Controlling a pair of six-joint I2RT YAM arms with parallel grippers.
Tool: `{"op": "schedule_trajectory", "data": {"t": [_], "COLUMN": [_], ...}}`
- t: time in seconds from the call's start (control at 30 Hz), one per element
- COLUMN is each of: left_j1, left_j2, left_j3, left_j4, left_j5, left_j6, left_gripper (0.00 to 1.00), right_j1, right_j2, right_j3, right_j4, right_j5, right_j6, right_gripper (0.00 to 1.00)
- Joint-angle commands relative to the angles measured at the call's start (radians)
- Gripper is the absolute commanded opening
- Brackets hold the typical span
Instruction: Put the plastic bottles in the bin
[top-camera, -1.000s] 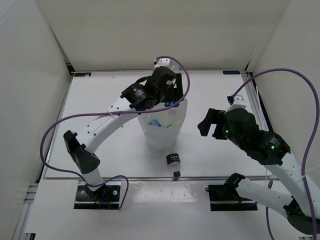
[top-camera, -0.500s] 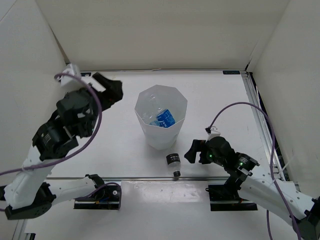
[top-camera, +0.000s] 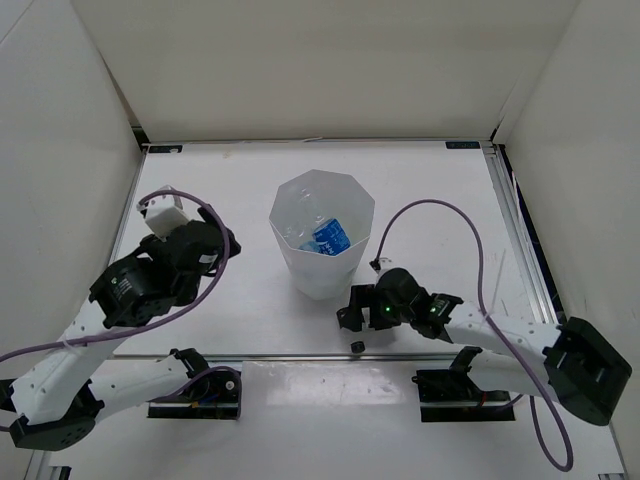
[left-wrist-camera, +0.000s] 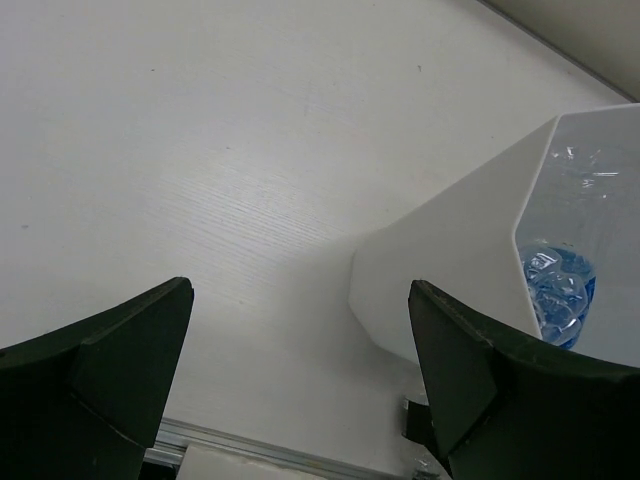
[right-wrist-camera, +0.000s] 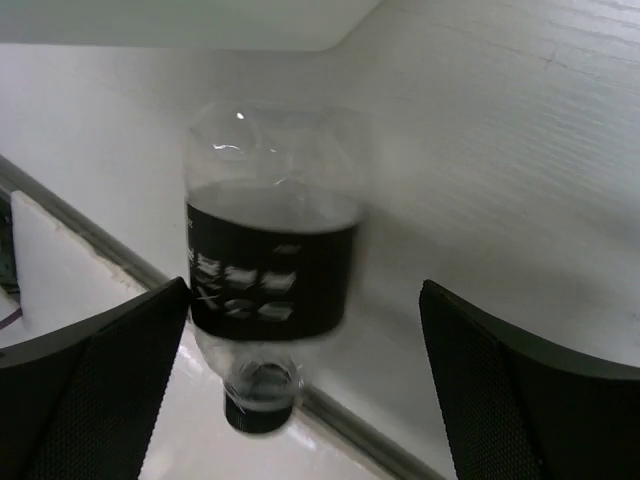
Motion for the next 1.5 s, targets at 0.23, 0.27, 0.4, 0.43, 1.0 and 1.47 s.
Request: {"op": "schedule_trajectory", "data": {"t": [0.23,0.27,0.4,0.43,1.0,1.47], "left_j1": [0.005,0.005,0.005,0.005,0.005,0.005], "left_j2": [-0.008,-0.017,-0.046,-0.046,-0.031,-0.187], "left_j3": [0.038,0.014,-0.068,-0.083,-0.254,-0.221], "left_j4": [-0.081,-0.081,-0.081,-0.081,-0.124,-0.173], "left_j5": [-0.037,-0.037,-0.037,-0.037,-0.003,-0.023], "left_j6": [-0.031,-0.032,-0.099,-0.113,-0.288,-0.268], "left_gripper": [1.0,1.0,1.0,1.0,1.0,1.0], "right_j1": [0.021,0.021,0.032,0.05,0.089,0.089], "right_j2": [0.0,-0.027,-0.2,-0.275,0.314,-0.048], "right_j3": [0.056,0.083,0.235,0.287,1.395,1.392], "right_j4": [-0.064,-0.102,-0.369,-0.426,-0.696,-0.787], "right_j5": [0.001,0.001,0.01,0.01,0.335,0.716], "right_j6": [0.031,0.04,0.07,0.086,-0.293,-0.13], "right_gripper": [0.41,0.37,0.21,0.18,0.36,1.0]}}
